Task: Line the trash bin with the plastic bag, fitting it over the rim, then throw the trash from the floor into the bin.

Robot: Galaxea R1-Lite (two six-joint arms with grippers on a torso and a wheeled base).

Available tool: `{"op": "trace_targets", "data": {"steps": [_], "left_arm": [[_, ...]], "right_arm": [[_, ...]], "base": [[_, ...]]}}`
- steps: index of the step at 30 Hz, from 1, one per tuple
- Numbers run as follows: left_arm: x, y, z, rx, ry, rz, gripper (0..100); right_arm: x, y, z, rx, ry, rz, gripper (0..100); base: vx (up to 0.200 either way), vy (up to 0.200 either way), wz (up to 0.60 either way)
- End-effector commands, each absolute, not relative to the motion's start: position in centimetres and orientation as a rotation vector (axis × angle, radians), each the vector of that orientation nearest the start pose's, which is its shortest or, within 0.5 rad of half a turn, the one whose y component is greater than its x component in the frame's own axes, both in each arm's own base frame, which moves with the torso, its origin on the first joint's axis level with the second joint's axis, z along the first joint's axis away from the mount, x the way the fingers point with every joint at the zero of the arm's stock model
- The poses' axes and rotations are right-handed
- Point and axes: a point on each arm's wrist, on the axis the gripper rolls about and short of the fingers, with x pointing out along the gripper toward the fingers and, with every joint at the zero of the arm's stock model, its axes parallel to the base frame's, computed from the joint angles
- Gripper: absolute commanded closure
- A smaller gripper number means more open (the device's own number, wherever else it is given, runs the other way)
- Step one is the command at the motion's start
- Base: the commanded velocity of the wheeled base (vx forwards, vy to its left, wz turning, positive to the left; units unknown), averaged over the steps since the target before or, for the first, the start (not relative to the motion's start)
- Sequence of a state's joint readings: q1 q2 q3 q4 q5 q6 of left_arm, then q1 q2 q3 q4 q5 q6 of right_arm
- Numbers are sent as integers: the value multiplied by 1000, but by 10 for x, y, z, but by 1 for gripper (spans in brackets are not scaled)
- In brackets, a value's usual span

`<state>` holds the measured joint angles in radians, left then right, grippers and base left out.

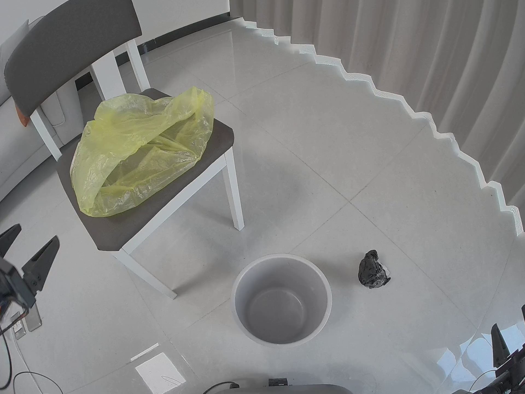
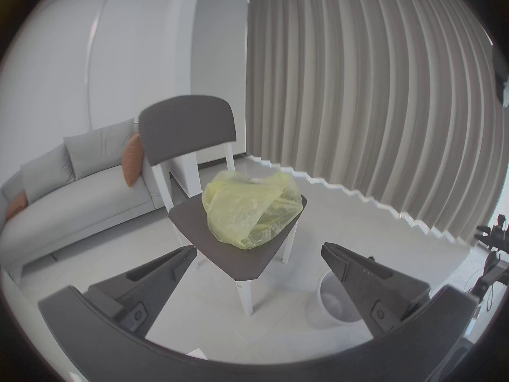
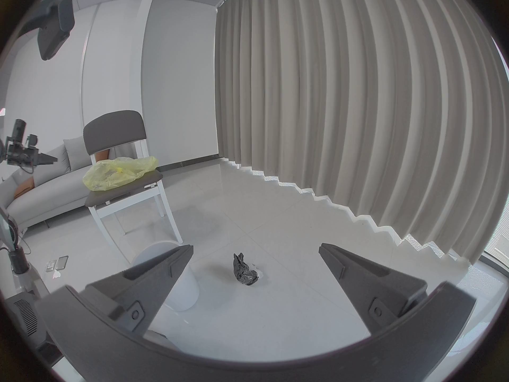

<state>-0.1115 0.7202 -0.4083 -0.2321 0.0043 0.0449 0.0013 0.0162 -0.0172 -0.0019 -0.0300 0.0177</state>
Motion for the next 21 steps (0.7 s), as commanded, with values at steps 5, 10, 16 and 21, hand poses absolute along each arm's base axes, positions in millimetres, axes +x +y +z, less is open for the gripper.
{"op": "trace_targets", "data": {"steps": [5, 10, 16, 21], "left_arm": [[162, -33, 223, 286, 223, -97, 0], [195, -47, 225, 436, 269, 3, 0], [221, -57, 224, 510, 292, 57, 0], [228, -59, 217, 551, 311, 67, 0]], "right_arm": [[-22, -1, 76, 28, 1, -43, 0], [-22, -1, 76, 28, 1, -43, 0], [-22, -1, 76, 28, 1, -43, 0], [-22, -1, 76, 25, 1, -43, 0]], "base": [[0, 0, 0], [0, 0, 0], [0, 0, 0], [0, 0, 0]]}}
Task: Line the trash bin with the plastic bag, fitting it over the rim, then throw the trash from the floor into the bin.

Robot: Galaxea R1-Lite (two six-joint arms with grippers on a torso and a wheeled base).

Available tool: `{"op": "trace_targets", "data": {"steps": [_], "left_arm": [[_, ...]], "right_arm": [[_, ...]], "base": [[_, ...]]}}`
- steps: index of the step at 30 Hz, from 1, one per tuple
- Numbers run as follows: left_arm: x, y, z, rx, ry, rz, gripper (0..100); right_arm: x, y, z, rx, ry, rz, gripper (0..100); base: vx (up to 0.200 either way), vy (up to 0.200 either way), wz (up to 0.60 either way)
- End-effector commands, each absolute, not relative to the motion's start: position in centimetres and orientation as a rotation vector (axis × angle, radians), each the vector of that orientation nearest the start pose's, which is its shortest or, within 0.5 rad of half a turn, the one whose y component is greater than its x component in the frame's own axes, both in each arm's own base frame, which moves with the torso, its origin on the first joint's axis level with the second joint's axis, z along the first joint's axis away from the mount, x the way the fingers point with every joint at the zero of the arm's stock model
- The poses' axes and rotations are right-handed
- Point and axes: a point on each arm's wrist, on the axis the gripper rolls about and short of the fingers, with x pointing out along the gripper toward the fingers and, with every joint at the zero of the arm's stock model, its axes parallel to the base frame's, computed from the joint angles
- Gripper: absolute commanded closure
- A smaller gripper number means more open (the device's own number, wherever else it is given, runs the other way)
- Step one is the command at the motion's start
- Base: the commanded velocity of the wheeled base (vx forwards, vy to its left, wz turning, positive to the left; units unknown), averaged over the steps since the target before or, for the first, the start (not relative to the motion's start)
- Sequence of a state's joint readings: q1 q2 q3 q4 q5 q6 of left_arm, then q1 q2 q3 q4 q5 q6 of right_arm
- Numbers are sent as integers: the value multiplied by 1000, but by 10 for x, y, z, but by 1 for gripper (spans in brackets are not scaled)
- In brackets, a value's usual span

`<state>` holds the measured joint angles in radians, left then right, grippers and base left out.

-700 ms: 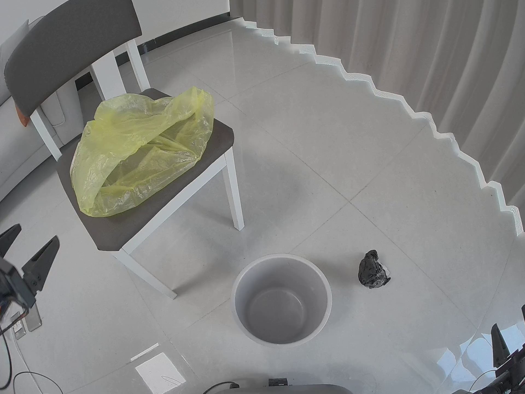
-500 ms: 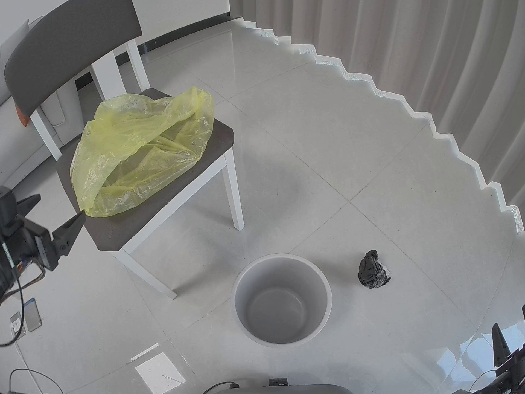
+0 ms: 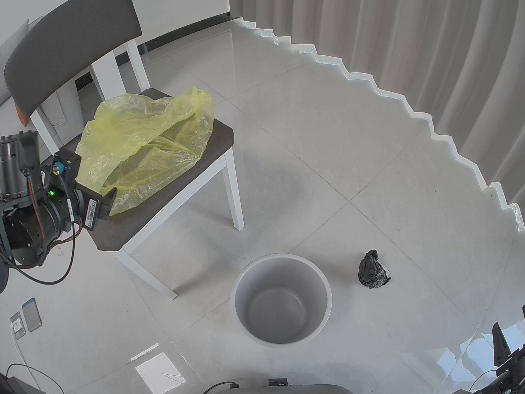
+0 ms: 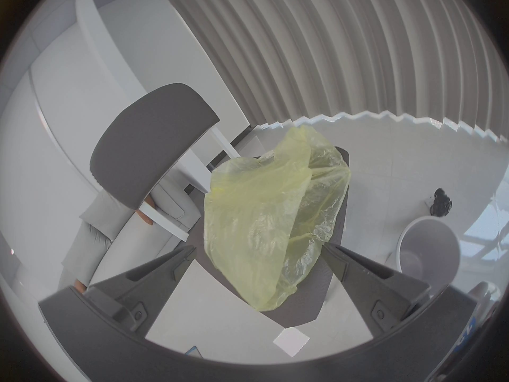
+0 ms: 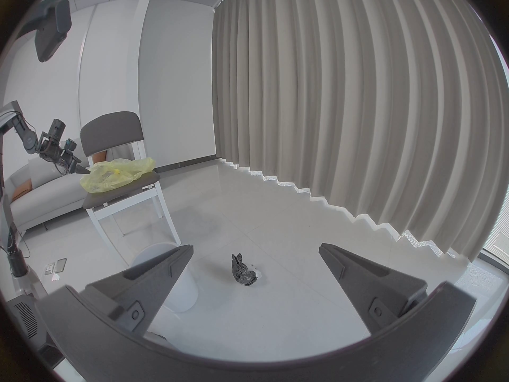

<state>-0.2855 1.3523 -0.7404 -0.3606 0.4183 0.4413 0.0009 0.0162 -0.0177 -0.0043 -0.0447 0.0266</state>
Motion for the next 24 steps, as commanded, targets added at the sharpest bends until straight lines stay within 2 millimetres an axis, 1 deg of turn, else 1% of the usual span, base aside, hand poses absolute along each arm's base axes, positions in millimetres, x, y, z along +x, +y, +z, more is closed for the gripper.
{"op": "trace_targets", "data": {"steps": [1, 2, 7, 12, 16, 19, 24], "left_arm": [[228, -59, 217, 551, 312, 66, 0], [232, -59, 216, 590, 326, 96, 0], [238, -57, 215, 640, 309, 154, 0], [243, -53, 215, 635, 300, 198, 0], [252, -51, 207, 642, 330, 215, 0], [256, -49, 204, 642, 337, 238, 0], [265, -39, 202, 632, 341, 285, 0]], "right_arm": [[-22, -1, 76, 26, 1, -45, 0], [-22, -1, 76, 23, 1, -43, 0], [-22, -1, 76, 23, 3, -41, 0], [-22, -1, 76, 20, 3, -41, 0], [-22, -1, 76, 18, 3, -41, 0], [-22, -1, 76, 20, 3, -41, 0], [-22, -1, 76, 20, 3, -41, 0]], "base": [[0, 0, 0], [0, 0, 0], [0, 0, 0], [0, 0, 0], [0, 0, 0], [0, 0, 0], [0, 0, 0]]}}
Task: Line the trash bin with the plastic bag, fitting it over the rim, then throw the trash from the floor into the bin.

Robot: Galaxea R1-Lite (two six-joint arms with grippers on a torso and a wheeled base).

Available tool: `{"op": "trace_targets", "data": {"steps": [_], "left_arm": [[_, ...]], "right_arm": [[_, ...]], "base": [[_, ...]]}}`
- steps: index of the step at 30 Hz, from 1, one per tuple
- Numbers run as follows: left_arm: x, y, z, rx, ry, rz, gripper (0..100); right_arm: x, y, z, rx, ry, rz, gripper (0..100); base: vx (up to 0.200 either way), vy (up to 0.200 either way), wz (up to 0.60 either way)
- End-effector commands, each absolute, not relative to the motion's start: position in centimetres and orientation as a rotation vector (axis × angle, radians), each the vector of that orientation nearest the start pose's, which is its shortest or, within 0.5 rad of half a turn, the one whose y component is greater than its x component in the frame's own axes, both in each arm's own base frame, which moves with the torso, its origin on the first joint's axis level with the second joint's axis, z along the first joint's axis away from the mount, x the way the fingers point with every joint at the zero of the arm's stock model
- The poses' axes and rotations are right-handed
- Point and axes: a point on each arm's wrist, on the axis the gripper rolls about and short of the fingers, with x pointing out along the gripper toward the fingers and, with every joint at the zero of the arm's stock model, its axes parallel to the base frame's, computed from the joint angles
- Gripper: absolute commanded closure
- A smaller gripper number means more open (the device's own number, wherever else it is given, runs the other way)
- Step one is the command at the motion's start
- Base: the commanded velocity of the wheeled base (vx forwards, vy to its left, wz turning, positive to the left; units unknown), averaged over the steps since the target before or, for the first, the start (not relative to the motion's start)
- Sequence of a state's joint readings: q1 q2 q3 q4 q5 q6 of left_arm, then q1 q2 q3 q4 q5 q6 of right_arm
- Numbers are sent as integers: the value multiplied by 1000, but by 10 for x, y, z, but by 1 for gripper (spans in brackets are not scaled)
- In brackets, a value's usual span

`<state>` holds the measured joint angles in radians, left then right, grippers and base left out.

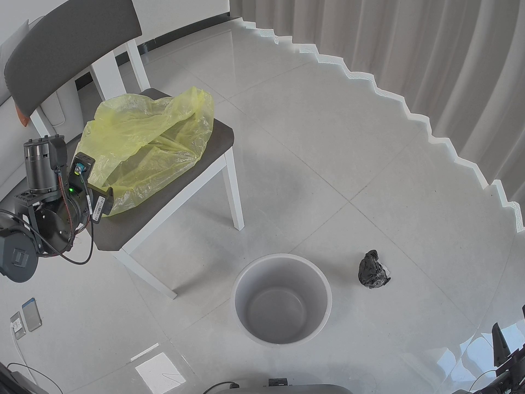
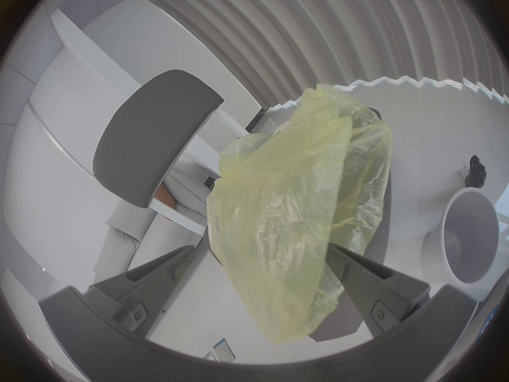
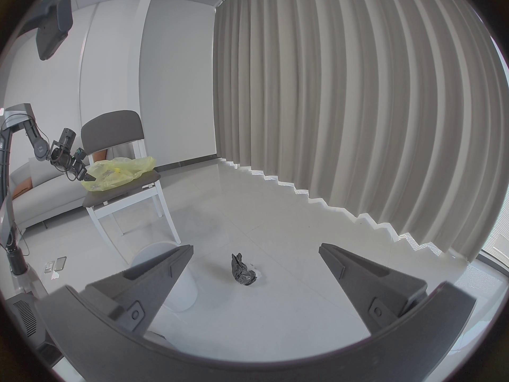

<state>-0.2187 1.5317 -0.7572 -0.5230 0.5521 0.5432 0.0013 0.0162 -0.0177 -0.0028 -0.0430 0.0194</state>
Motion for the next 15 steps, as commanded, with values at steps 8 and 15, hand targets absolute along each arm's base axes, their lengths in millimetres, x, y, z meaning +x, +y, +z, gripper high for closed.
{"op": "trace_targets", "data": {"steps": [8, 15], "left_arm": [[270, -27, 203, 610, 328, 326, 100], [286, -26, 202, 536, 258, 296, 100]], "right_arm": [[-22, -1, 76, 20, 3, -45, 0], [-31, 0, 121, 63, -265, 19, 0]], "base": [[0, 0, 0], [0, 0, 0]]}}
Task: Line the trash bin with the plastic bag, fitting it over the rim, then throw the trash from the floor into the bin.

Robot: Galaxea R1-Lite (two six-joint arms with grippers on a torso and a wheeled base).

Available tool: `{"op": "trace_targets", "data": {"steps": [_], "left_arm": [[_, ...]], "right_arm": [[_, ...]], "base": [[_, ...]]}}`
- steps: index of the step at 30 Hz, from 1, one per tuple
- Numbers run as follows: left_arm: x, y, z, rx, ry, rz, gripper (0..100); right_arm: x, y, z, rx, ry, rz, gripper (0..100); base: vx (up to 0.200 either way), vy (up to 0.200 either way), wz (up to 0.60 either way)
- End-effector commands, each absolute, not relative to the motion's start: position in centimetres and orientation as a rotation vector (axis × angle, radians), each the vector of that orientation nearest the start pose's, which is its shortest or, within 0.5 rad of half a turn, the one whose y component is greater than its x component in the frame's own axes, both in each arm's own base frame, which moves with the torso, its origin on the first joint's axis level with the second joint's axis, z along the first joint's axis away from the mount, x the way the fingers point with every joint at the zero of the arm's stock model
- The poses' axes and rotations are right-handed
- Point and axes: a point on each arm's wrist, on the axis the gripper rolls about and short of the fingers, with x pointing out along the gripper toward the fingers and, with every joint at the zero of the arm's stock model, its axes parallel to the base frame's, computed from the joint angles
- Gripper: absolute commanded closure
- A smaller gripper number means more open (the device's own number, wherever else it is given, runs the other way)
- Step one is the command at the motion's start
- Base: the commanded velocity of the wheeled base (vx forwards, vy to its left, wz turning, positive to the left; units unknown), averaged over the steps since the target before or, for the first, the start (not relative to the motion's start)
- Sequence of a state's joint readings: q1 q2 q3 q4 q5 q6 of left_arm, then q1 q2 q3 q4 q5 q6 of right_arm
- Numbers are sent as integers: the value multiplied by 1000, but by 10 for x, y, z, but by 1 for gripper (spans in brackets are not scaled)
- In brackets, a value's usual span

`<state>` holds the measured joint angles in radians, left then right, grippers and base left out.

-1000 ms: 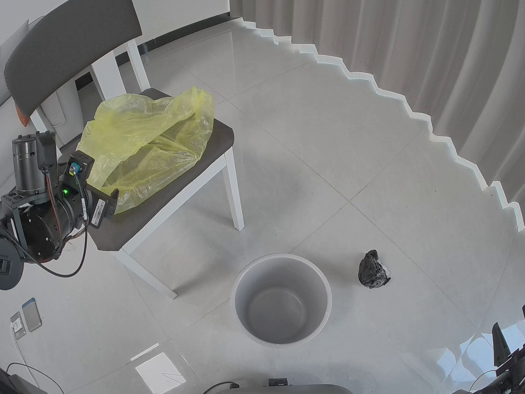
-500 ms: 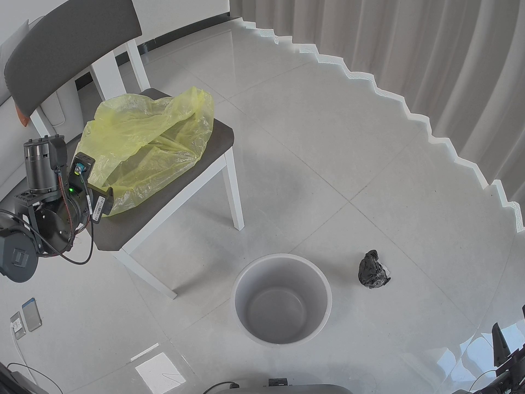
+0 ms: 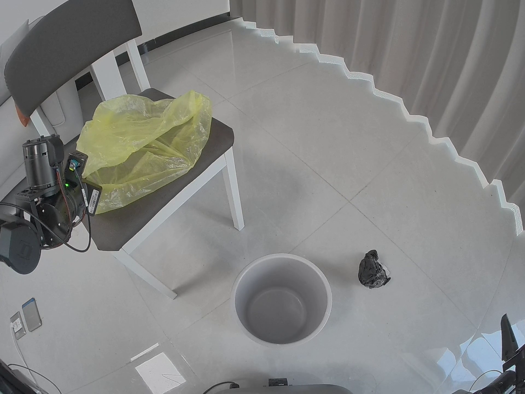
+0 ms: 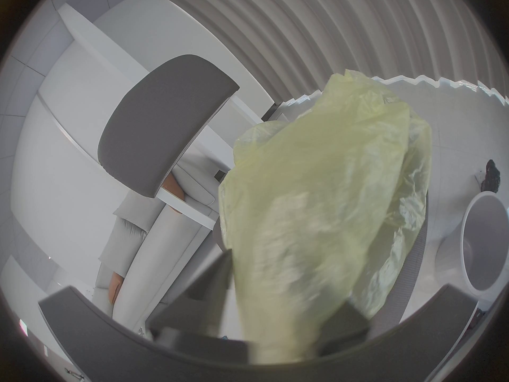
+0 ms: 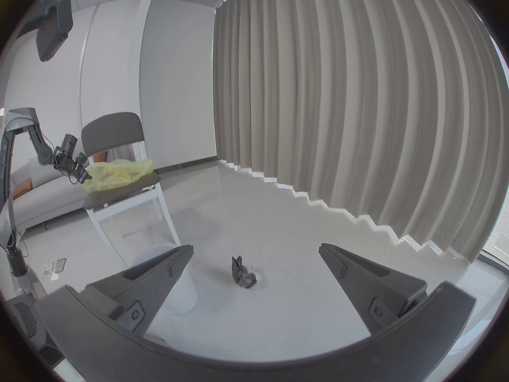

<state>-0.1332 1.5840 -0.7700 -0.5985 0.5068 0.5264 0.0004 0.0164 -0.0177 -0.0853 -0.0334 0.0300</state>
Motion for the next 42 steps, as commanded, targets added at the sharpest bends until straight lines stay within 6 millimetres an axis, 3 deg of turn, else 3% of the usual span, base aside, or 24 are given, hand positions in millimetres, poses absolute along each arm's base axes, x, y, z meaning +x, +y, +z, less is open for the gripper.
{"op": "trace_targets", "data": {"steps": [1, 4, 6, 7, 8, 9, 13, 14, 15, 16, 17, 19, 25, 33, 42], "left_arm": [[289, -28, 208, 512, 219, 290, 100], [290, -42, 235, 465, 78, 228, 100], [281, -59, 256, 447, -13, 143, 100], [281, -59, 256, 447, -13, 143, 100], [262, -78, 281, 431, -110, 45, 100], [258, -82, 287, 427, -128, 26, 100], [211, -117, 336, 423, -218, -178, 100], [211, -117, 336, 423, -218, -178, 100], [190, -124, 350, 491, -210, -257, 100], [188, -124, 351, 497, -209, -261, 100], [171, -127, 359, 565, -199, -328, 100], [158, -131, 365, 637, -197, -385, 100], [144, -141, 366, 794, -213, -487, 100], [140, -153, 315, 977, -155, -675, 100], [138, -151, 308, 1116, -188, -696, 100]], "right_arm": [[-31, 0, 132, 68, -261, 32, 0], [-22, 1, 151, 69, -175, 51, 0], [-12, 1, 167, 70, -114, 81, 0], [-12, 1, 167, 70, -114, 81, 0], [3, 2, 189, 70, -76, 106, 0], [6, 2, 195, 70, -70, 112, 0], [42, 4, 242, 63, -35, 147, 0], [42, 4, 242, 63, -35, 147, 0], [55, 4, 256, 59, -25, 147, 0], [56, 4, 256, 60, -23, 147, 0], [68, 4, 265, 51, -11, 148, 0], [79, 4, 272, 32, -2, 149, 0], [104, 6, 287, 9, 18, 195, 0], [139, 11, 294, 13, 70, 237, 0], [165, 15, 304, 22, 88, 312, 0]], "base": [[0, 0, 0], [0, 0, 0], [0, 0, 0], [0, 0, 0], [0, 0, 0], [0, 0, 0], [0, 0, 0], [0, 0, 0], [0, 0, 0], [0, 0, 0], [0, 0, 0], [0, 0, 0], [0, 0, 0], [0, 0, 0], [0, 0, 0]]}}
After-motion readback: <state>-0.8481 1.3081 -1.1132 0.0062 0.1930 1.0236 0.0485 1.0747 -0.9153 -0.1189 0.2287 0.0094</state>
